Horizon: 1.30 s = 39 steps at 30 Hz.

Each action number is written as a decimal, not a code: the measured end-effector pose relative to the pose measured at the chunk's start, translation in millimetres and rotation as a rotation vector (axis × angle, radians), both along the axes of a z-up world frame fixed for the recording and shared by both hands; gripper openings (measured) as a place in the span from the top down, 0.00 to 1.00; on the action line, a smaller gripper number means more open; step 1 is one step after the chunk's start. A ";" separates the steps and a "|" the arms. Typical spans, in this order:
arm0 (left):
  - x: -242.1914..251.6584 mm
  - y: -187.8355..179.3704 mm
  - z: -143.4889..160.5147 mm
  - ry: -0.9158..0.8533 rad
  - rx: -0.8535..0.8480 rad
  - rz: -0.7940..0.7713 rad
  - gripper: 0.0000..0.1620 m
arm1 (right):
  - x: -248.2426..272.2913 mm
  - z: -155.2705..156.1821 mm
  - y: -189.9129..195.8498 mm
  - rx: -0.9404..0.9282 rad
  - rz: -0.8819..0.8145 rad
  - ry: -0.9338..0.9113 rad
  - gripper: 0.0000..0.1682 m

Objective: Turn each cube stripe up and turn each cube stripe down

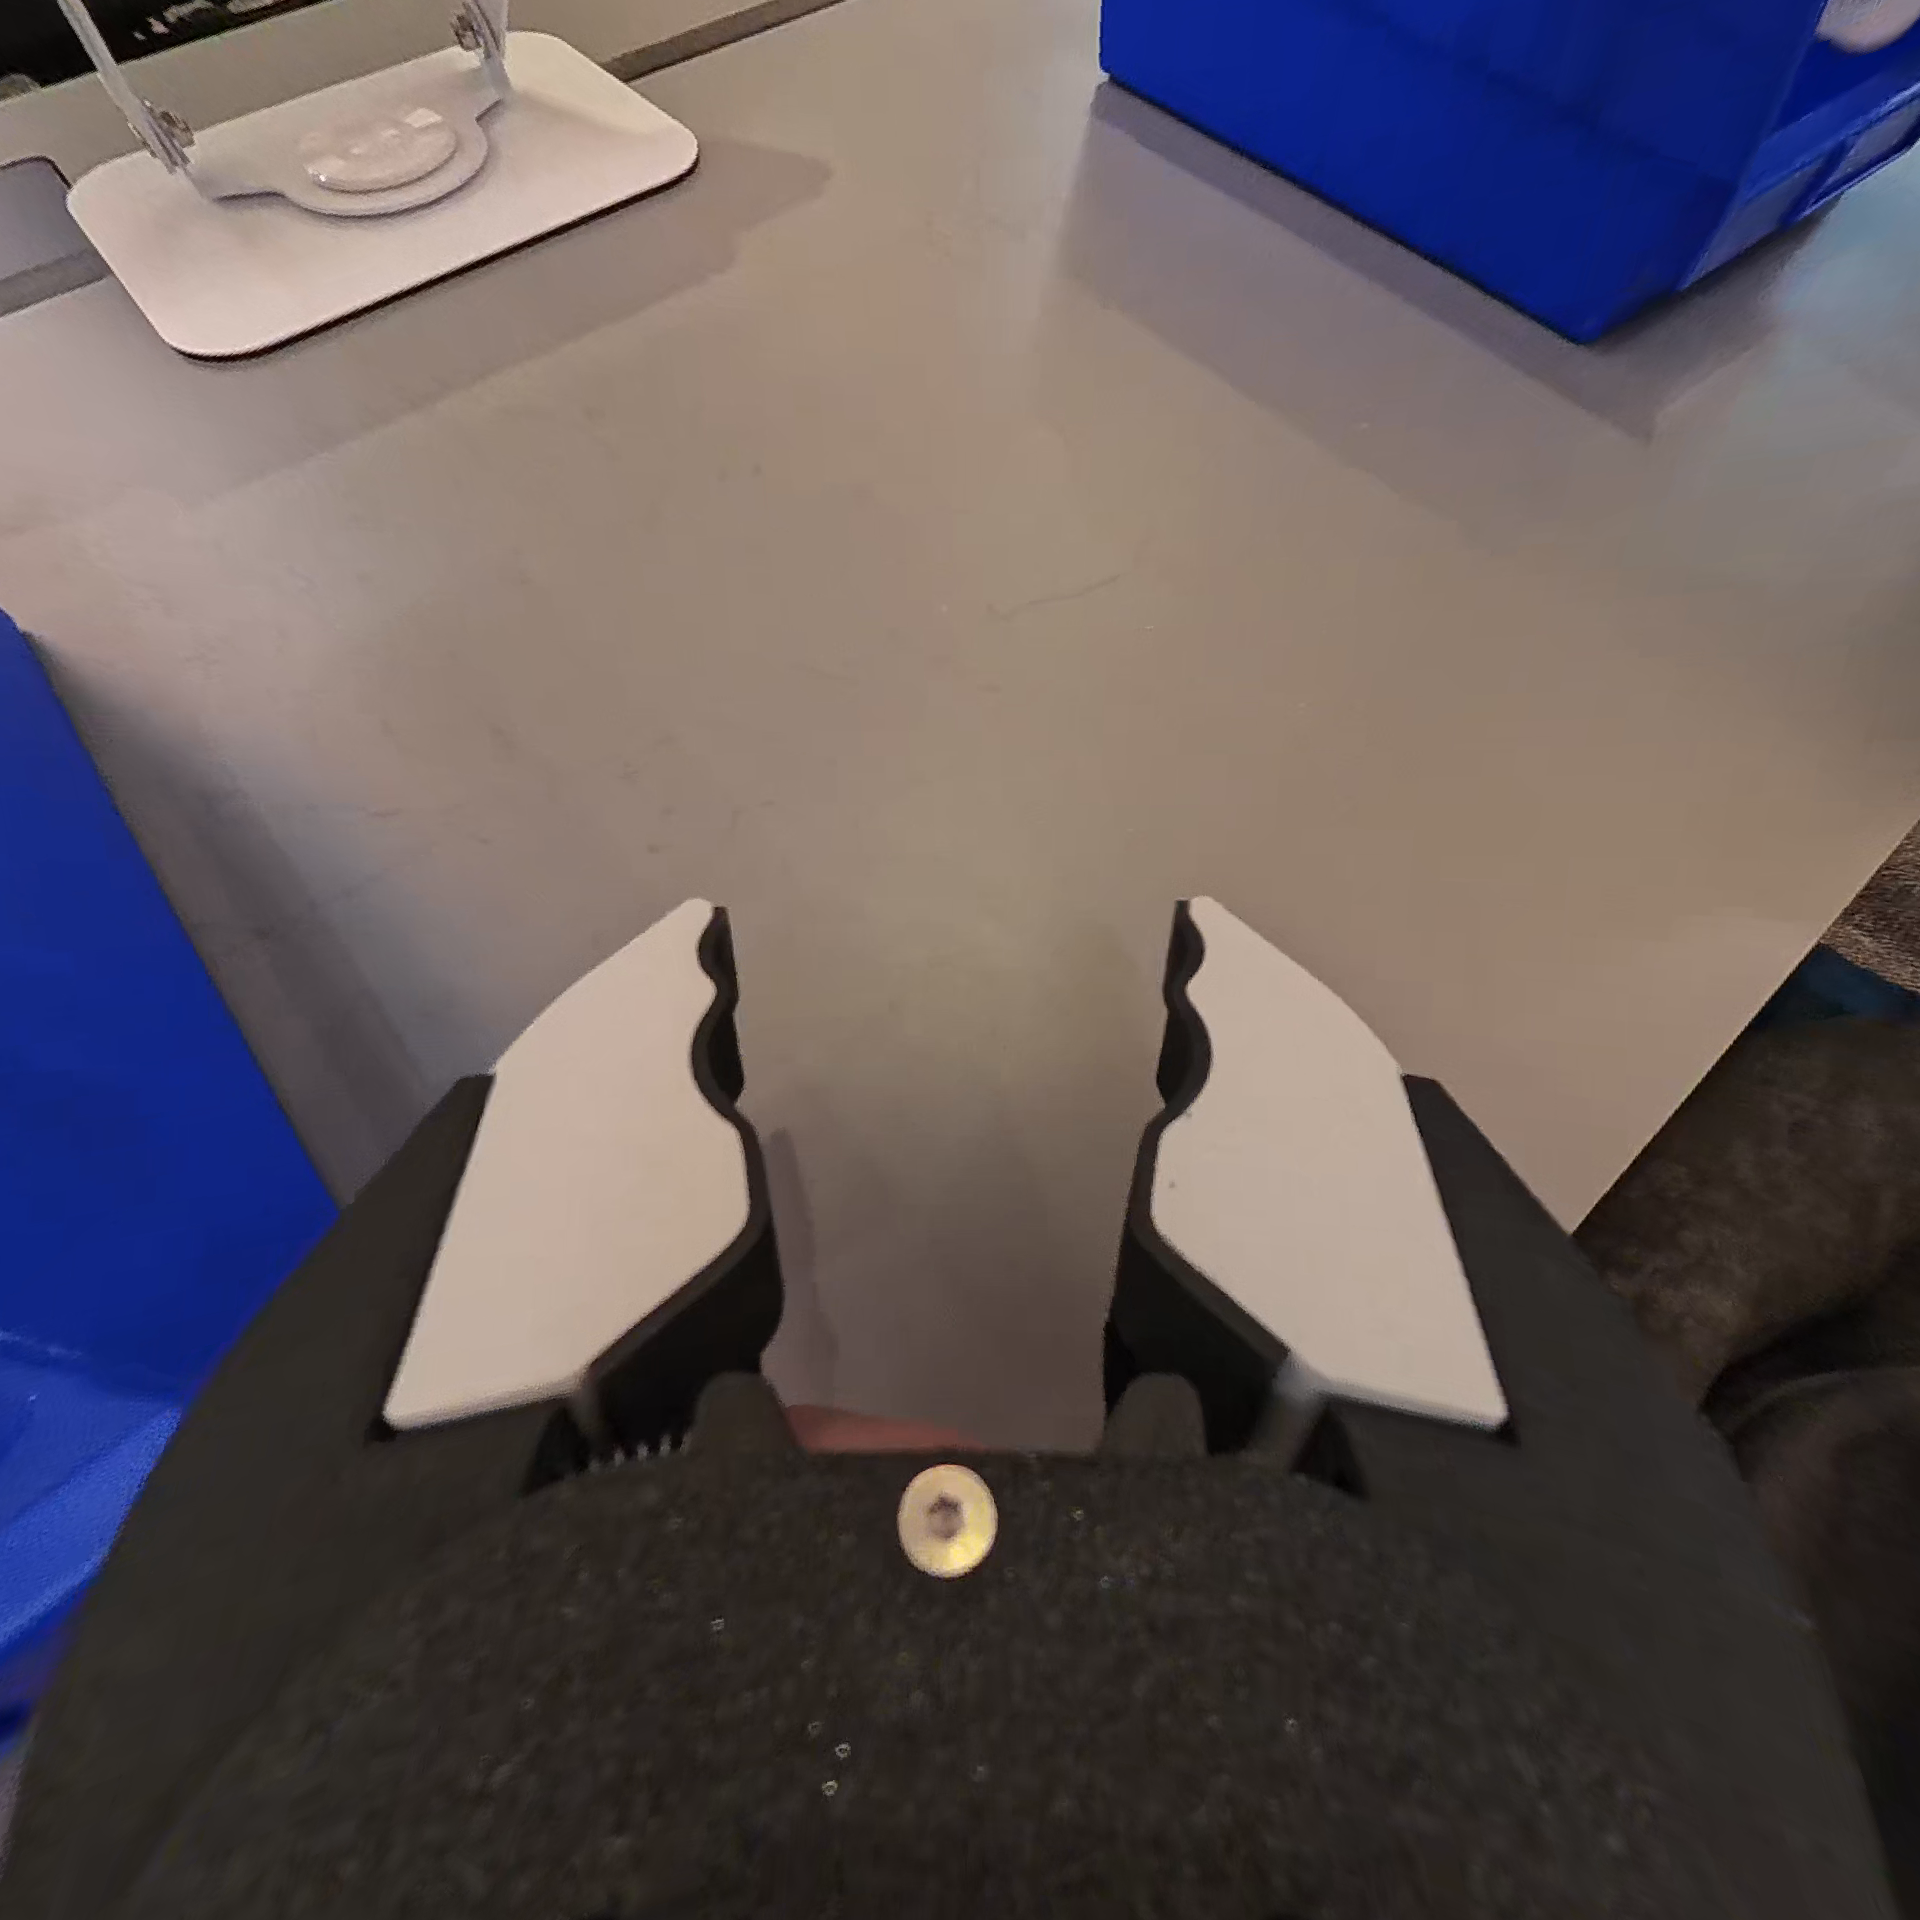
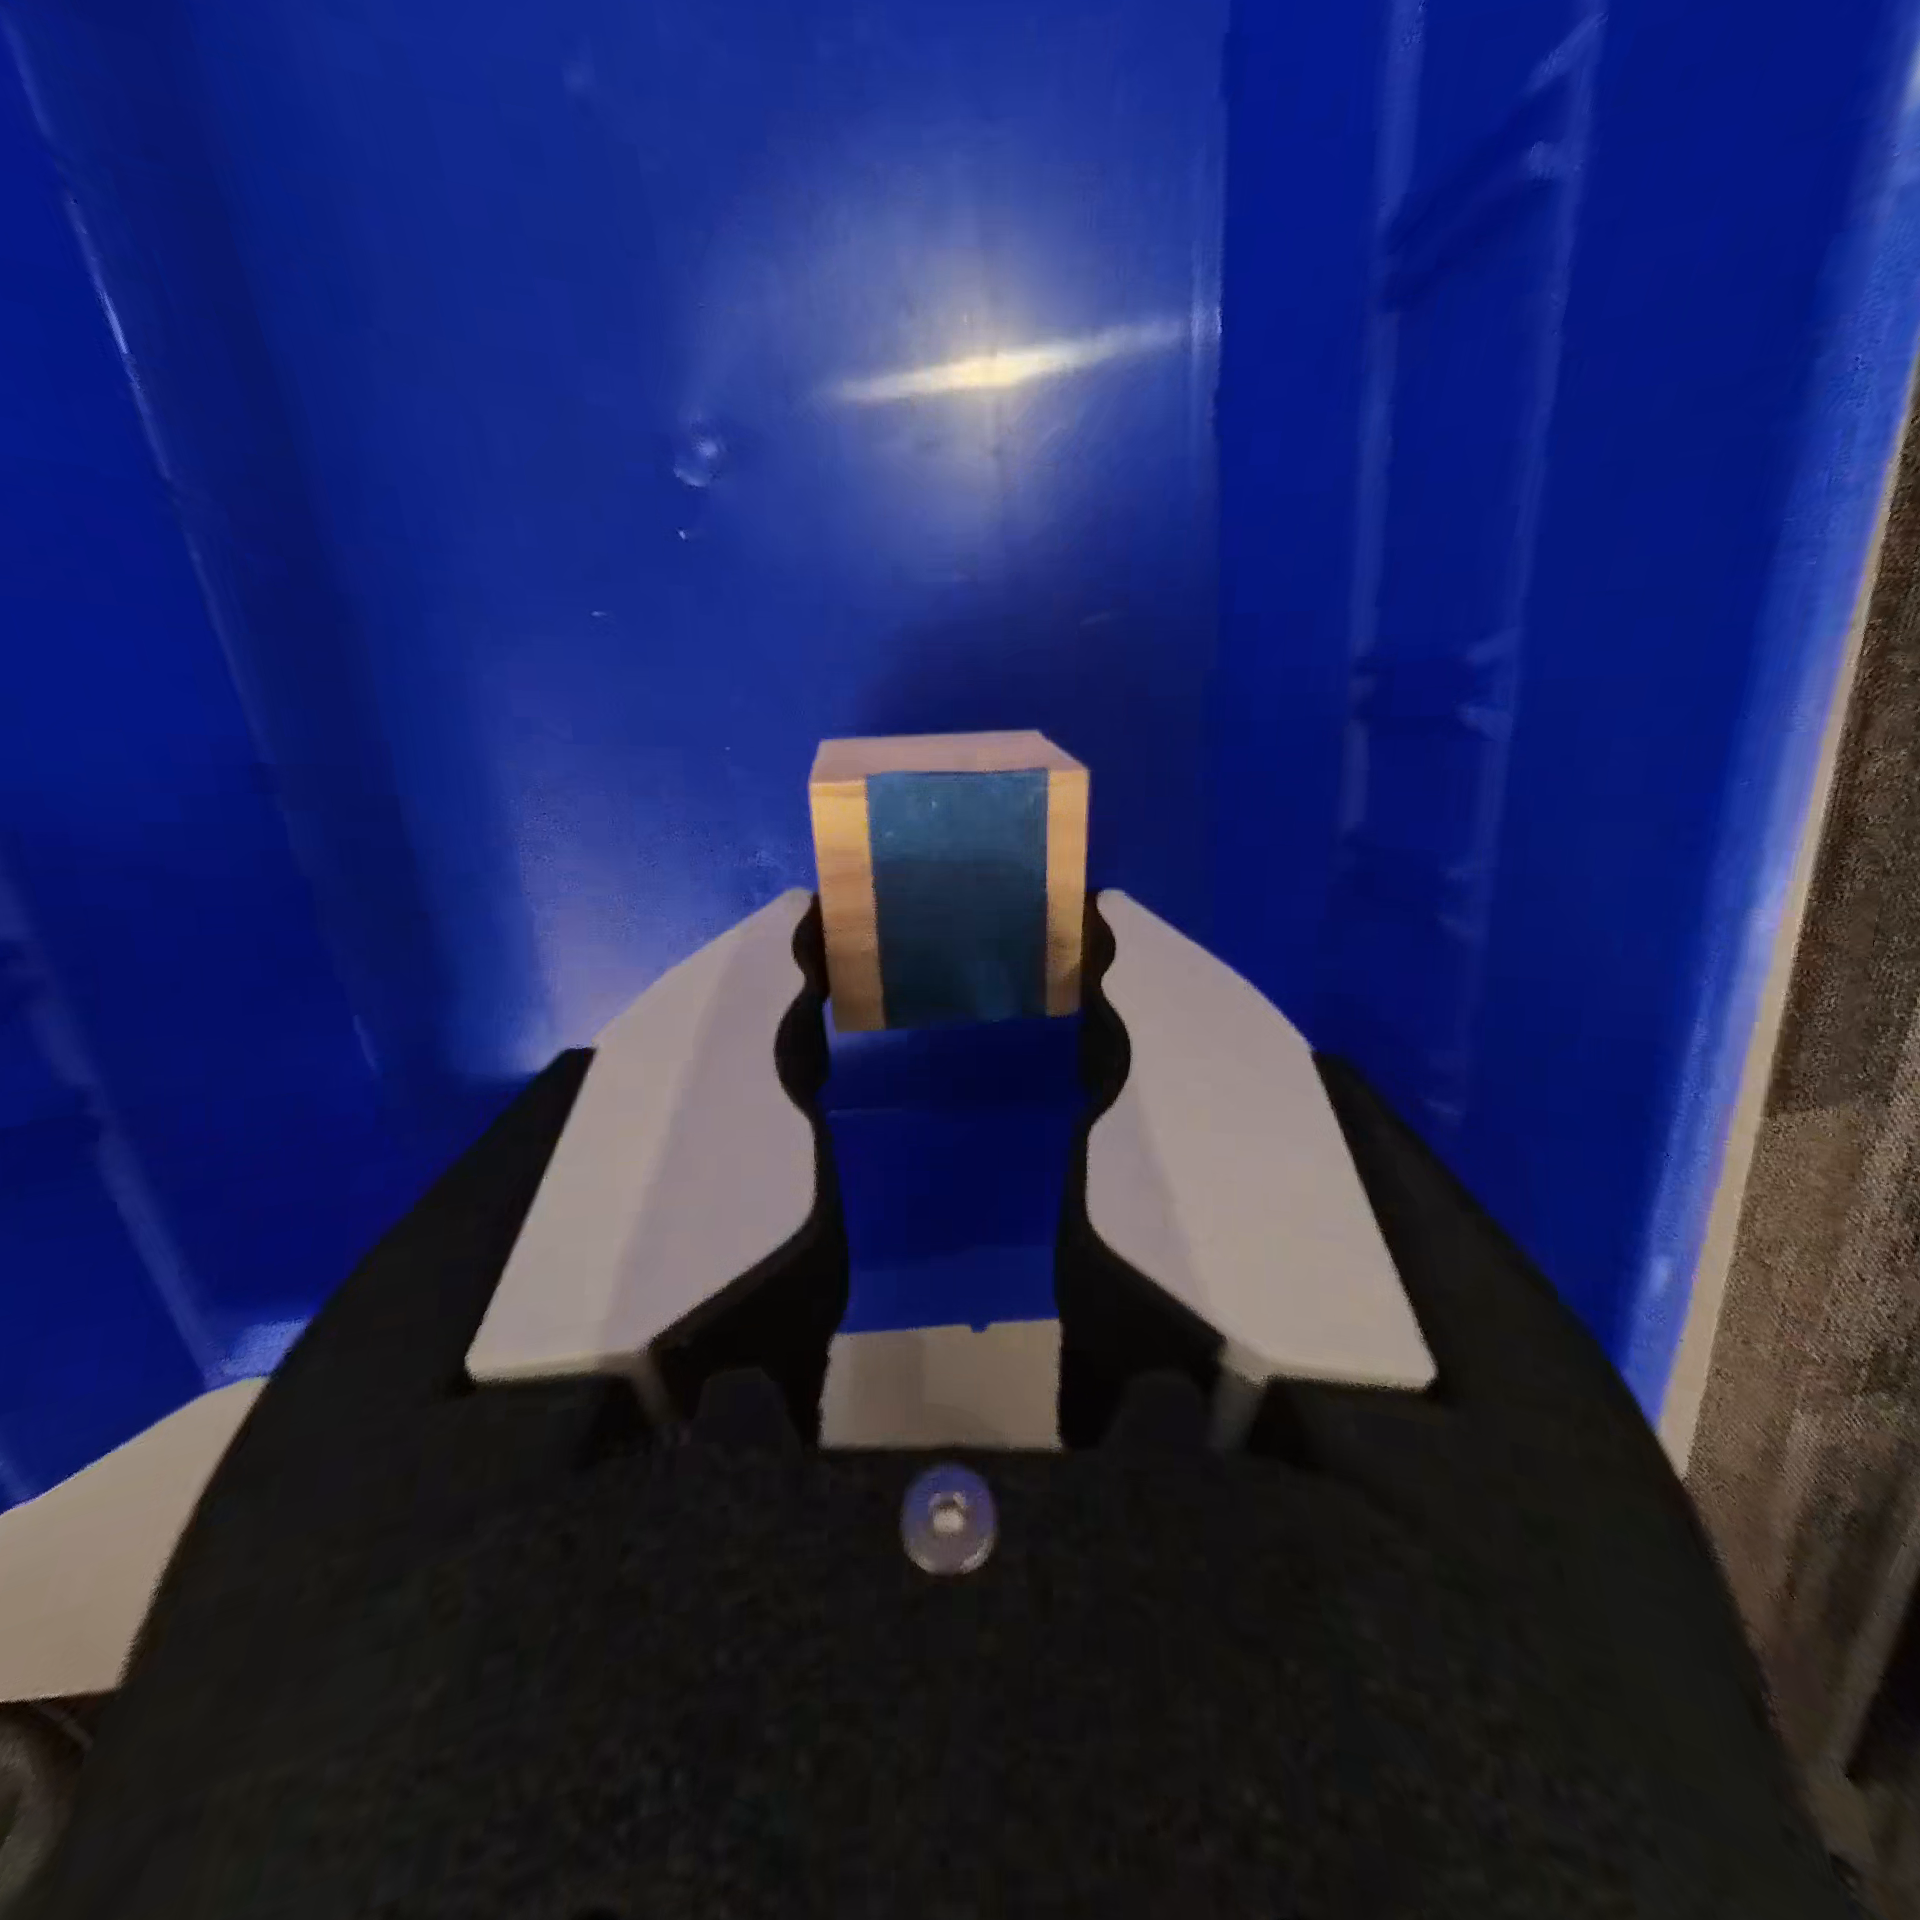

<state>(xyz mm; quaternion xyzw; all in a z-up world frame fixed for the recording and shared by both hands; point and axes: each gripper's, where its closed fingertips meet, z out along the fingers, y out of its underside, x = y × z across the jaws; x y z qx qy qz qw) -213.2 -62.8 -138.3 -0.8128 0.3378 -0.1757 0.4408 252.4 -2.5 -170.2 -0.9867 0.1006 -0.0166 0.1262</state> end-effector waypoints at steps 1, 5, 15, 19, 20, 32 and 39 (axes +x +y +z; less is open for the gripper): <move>0.7 -0.9 -0.6 0.000 -0.005 -0.005 0.52 | 0.6 -1.6 0.1 -0.002 -0.001 0.000 0.73; 1.9 -2.5 -2.7 0.015 -0.007 -0.015 0.51 | 5.0 -4.4 -0.1 -0.006 -0.008 -0.021 0.73; 4.3 -5.2 -8.9 0.038 -0.028 -0.026 0.49 | -87.5 147.8 35.1 0.749 0.329 0.019 0.65; 5.8 -9.3 -11.2 0.010 -0.081 -0.032 0.50 | -242.2 186.0 0.7 1.232 0.702 0.355 0.65; 6.5 -10.7 -10.1 -0.004 -0.093 -0.040 0.50 | -277.4 172.8 -16.6 1.242 0.776 0.471 0.66; -141.8 8.3 63.3 0.348 -0.010 -0.234 0.57 | -382.8 70.3 -111.6 0.915 1.186 0.612 0.69; -223.5 82.3 8.4 0.722 -0.249 -0.297 0.59 | -378.2 66.0 -110.2 0.849 1.146 0.738 0.69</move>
